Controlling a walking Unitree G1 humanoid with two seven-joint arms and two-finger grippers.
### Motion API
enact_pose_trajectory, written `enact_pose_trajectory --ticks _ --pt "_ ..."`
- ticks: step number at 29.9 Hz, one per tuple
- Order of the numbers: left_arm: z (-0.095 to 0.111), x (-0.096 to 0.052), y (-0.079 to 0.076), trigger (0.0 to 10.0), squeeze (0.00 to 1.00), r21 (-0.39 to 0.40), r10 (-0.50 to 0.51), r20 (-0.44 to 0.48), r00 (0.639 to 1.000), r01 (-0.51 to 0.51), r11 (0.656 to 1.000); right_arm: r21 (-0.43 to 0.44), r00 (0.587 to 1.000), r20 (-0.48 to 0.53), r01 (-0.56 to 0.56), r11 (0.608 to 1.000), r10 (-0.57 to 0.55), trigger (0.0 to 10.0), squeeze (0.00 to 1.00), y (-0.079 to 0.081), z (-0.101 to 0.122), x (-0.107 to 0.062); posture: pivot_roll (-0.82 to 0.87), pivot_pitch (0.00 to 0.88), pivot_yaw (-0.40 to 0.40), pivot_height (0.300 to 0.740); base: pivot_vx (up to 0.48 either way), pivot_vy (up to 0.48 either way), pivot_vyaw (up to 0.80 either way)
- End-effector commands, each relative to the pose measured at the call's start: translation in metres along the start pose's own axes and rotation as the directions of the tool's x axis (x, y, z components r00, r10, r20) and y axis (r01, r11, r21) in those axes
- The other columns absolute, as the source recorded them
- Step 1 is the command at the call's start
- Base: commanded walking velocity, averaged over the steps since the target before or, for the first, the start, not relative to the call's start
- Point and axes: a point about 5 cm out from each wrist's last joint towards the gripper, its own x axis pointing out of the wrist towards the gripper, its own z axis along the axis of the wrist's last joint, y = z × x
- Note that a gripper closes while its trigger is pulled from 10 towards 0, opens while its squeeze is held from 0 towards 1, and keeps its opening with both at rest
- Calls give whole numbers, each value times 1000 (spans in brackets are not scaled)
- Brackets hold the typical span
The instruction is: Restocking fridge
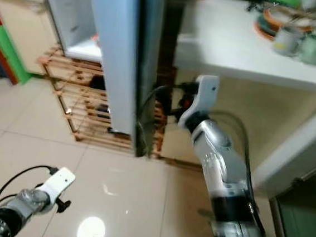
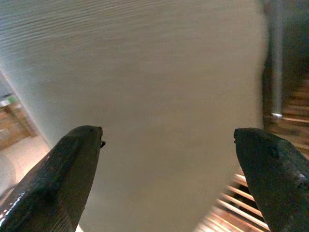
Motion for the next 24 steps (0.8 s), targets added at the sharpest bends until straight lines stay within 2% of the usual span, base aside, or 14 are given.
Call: enact_pose_trajectory --ticks 1,2,3,4,6,7,8,9,13,16,19,21,22,24 --pt "29 2 -5 10000 0 6 15 120 993 -16 1000 -13 982 -9 190 982 -190 10000 0 -30 -4 -10 -127 0 65 740 0 0 0" --pt "29 2 -5 10000 0 6 15 120 993 -16 1000 -13 982 -9 190 982 -190 10000 0 -30 -4 -10 -127 0 65 740 0 0 0" --pt "55 1 -11 10000 0 -25 19 251 968 -13 1000 -35 921 -35 386 922 -387 10000 0 -53 -9 -24 -135 0 67 740 0 0 0" --pt "73 -2 -8 10000 0 -52 29 341 940 -12 999 -57 866 -37 497 866 -499 10000 0 -66 -9 -33 -139 0 68 740 0 0 0" --pt "95 -8 -3 10000 0 -86 44 448 893 -6 996 -71 794 -39 604 794 -607 10000 0 -79 -10 -44 -141 0 67 740 0 0 0" --pt "118 -17 1 10000 0 -124 62 551 832 8 992 -84 756 -35 650 756 -654 10000 0 -86 -10 -51 -143 0 66 740 0 0 0" --pt "118 -17 1 10000 0 -124 62 551 832 8 992 -84 756 -35 650 756 -654 10000 0 -86 -10 -51 -143 0 66 740 0 0 0" --pt "151 -34 9 10000 0 -186 109 683 722 28 982 -123 713 -6 696 708 -702 10000 0 -93 -10 -58 -144 0 66 740 0 0 0" --pt "195 -71 26 10000 0 -319 229 826 516 93 943 -233 689 49 712 662 -723 10000 0 -94 -12 -63 -146 0 64 740 0 0 0" --pt "212 -95 37 10000 0 -378 293 863 411 143 915 -258 681 73 718 646 -729 10000 0 -91 -18 -63 -148 0 68 740 0 0 0" --pt "212 -101 41 10000 0 -367 297 872 389 120 923 -216 681 138 729 650 -719 10000 0 -82 -15 -63 -141 0 75 740 0 0 0" --pt "205 -99 46 10000 0 -421 337 844 418 126 898 -199 688 178 725 659 -703 10000 0 -77 -14 -63 -138 0 79 740 0 0 0" --pt "201 -97 50 10000 0 -490 378 810 448 163 856 -191 691 188 723 664 -699 10000 0 -76 -14 -64 -138 0 80 740 0 0 0" --pt "192 -99 60 10000 0 -651 459 721 519 280 706 -185 693 197 720 668 -693 10000 0 -72 -17 -65 -131 0 83 740 0 0 0"
